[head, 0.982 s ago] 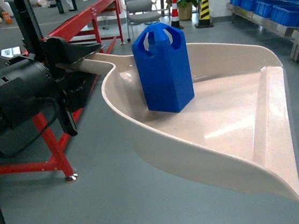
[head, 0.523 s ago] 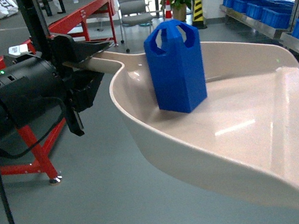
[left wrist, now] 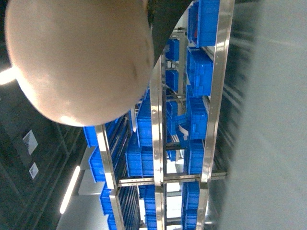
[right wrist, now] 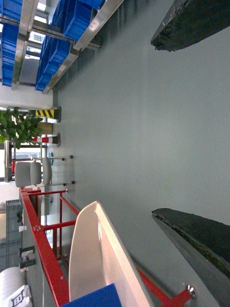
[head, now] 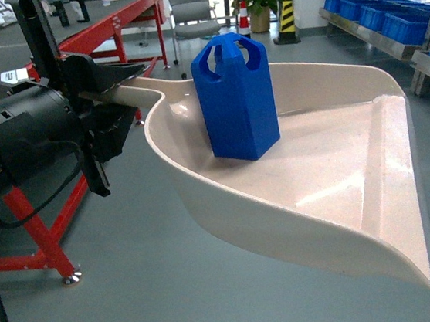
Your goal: Place part in tray to right shelf
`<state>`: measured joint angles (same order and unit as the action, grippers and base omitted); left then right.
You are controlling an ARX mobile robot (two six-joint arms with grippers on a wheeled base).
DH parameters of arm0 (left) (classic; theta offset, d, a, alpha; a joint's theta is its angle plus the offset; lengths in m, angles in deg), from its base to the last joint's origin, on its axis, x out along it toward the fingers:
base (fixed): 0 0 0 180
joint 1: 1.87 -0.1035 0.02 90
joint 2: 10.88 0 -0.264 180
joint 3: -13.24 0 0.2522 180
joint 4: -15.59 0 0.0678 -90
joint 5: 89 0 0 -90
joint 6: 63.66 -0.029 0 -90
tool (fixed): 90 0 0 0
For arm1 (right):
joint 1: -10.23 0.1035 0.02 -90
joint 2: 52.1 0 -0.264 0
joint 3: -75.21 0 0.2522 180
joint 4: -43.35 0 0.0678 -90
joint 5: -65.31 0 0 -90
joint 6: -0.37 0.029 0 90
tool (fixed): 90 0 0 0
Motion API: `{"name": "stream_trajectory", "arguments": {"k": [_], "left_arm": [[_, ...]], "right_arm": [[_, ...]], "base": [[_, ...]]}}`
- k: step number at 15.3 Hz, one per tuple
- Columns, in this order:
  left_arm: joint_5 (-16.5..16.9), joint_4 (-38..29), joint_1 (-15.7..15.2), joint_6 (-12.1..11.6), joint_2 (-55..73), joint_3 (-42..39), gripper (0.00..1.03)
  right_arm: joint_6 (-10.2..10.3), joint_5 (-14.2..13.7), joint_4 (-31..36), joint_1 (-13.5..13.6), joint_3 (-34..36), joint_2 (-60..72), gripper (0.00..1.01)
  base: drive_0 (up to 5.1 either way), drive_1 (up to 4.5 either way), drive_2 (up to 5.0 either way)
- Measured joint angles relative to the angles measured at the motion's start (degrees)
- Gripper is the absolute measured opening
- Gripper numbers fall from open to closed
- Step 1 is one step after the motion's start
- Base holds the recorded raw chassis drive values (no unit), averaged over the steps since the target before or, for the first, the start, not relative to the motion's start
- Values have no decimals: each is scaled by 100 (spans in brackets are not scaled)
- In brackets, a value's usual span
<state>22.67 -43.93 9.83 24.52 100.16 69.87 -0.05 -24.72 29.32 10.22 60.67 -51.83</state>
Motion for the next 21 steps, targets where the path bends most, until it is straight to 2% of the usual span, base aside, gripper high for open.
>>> {"name": "stream_trajectory", "arguments": {"k": [21], "left_arm": [[-15, -31, -7, -7, 11, 0, 15]], "right_arm": [[0, 4, 13, 0, 0, 0, 98]], "base": [[3, 424, -419]]}}
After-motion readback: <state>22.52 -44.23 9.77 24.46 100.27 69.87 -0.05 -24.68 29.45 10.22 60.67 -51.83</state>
